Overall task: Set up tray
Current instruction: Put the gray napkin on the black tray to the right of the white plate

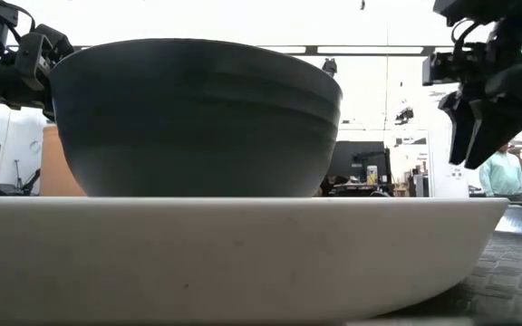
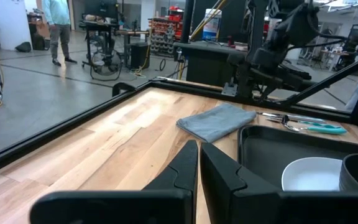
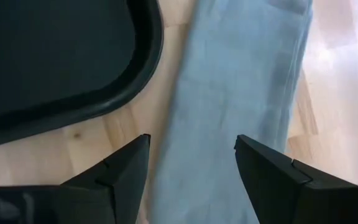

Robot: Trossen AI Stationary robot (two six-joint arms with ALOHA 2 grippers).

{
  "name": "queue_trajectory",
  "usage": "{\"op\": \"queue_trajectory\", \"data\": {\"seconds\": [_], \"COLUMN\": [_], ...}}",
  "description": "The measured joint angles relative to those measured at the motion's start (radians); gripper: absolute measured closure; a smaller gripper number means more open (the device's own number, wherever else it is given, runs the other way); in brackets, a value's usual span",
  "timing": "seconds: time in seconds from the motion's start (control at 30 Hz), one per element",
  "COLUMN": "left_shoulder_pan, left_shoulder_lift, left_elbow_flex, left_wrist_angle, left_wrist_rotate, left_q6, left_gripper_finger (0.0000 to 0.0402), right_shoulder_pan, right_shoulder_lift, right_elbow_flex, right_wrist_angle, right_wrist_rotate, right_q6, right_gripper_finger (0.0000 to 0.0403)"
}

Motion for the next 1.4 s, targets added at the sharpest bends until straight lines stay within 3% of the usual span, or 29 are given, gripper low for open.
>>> {"op": "queue_trajectory", "data": {"seconds": [0.43, 0.7, 0.93, 1.2, 1.4], "left_shoulder_pan": [0.000, 0.000, 0.000, 0.000, 0.000], "left_shoulder_lift": [0.000, 0.000, 0.000, 0.000, 0.000], "left_elbow_flex": [0.000, 0.000, 0.000, 0.000, 0.000], "left_wrist_angle": [0.000, 0.000, 0.000, 0.000, 0.000], "left_wrist_rotate": [-0.004, -0.004, -0.006, -0.006, -0.007], "left_q6": [0.000, 0.000, 0.000, 0.000, 0.000], "left_gripper_finger": [0.0402, 0.0402, 0.0402, 0.0402, 0.0402], "right_shoulder_pan": [0.000, -0.001, 0.000, 0.000, 0.000], "right_shoulder_lift": [0.027, 0.115, 0.214, 0.213, 0.202], "right_elbow_flex": [-0.124, -0.129, -0.121, -0.117, -0.120], "right_wrist_angle": [0.106, 0.188, 0.198, 0.195, 0.195], "right_wrist_rotate": [-0.051, -0.061, -0.059, -0.054, -0.056], "right_q6": [-0.016, -0.097, -0.073, -0.070, -0.066], "right_gripper_finger": [0.0177, 0.0177, 0.0177, 0.0177, 0.0212]}}
